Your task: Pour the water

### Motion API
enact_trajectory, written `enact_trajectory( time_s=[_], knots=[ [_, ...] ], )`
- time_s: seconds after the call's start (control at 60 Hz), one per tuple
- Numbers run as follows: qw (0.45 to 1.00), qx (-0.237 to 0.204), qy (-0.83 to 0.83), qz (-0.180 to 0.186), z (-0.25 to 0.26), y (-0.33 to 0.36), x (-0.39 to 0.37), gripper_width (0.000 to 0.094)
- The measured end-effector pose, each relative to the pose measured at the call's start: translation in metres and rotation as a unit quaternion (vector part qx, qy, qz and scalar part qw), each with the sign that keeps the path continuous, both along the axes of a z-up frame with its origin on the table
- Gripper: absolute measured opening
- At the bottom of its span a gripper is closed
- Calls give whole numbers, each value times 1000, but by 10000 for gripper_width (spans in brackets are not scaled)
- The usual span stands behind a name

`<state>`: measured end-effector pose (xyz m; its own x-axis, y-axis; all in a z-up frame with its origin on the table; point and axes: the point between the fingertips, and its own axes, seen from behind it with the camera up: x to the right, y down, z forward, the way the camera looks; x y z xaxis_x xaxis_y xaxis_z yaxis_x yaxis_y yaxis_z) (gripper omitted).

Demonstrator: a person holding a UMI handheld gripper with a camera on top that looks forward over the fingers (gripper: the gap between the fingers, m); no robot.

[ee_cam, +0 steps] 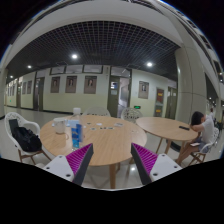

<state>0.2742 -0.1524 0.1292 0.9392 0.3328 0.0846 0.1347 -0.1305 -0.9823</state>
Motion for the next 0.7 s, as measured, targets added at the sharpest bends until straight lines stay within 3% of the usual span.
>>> enact_trajectory(
  time_s=[0.183,0.517,0.633,0.7],
  knots=[
    [1000,-2,-13,-16,14,6,11,807],
    [995,-44,-37,84,-7,13,-73,810],
    [993,-54,-35,97,-20,45,-120,807],
    [993,-60,-27,96,-1,72,-110,804]
  ],
)
